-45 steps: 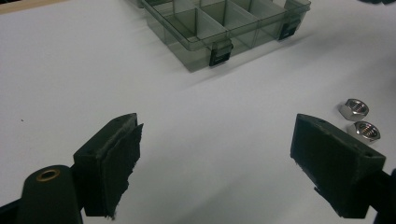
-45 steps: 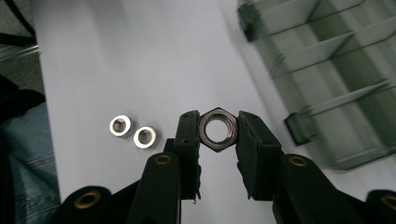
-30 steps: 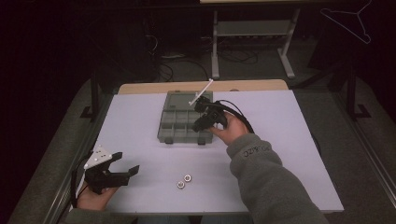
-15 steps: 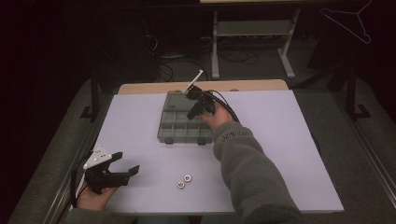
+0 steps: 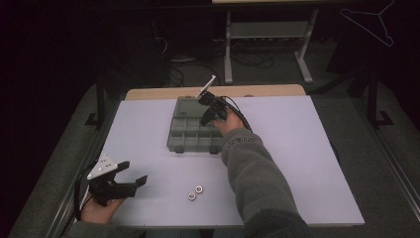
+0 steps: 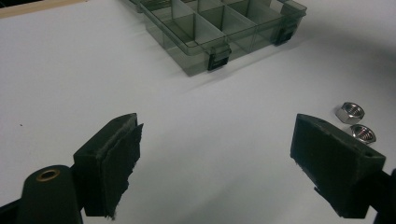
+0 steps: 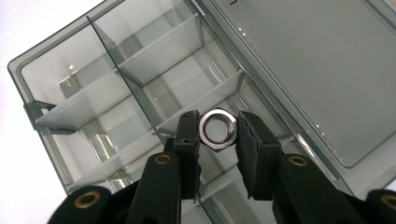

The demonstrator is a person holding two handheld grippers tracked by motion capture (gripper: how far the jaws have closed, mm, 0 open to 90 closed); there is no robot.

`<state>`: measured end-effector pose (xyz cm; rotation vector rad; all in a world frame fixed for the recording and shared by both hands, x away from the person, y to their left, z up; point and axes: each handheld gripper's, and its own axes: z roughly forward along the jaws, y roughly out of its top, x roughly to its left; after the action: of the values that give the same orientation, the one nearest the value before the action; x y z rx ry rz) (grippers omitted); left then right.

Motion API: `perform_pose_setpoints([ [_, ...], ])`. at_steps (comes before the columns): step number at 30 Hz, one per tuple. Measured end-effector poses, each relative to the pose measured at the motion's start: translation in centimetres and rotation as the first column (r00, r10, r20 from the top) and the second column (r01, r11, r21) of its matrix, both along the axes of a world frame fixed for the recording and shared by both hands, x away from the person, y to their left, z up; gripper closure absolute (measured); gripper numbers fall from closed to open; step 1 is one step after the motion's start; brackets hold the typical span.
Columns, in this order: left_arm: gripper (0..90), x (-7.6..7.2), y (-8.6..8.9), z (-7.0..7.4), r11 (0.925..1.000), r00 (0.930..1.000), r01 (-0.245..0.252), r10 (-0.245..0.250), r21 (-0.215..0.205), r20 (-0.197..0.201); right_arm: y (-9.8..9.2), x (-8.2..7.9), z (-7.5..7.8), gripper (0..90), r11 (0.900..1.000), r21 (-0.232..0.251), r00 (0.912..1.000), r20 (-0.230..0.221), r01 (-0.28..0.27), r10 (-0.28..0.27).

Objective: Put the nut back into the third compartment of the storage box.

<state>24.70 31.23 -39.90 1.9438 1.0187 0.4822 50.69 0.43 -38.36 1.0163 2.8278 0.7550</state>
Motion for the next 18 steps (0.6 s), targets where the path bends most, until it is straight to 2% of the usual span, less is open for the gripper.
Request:
perform_pose_setpoints([
  [18,15.2,0.0,-0.02,-0.02,1.0,1.0,0.001,-0.001,-0.003,-0.002,-0.03,-0.15,-0.38,67.5,1.0,0.015,0.9998,-0.019,-0.011,0.011],
])
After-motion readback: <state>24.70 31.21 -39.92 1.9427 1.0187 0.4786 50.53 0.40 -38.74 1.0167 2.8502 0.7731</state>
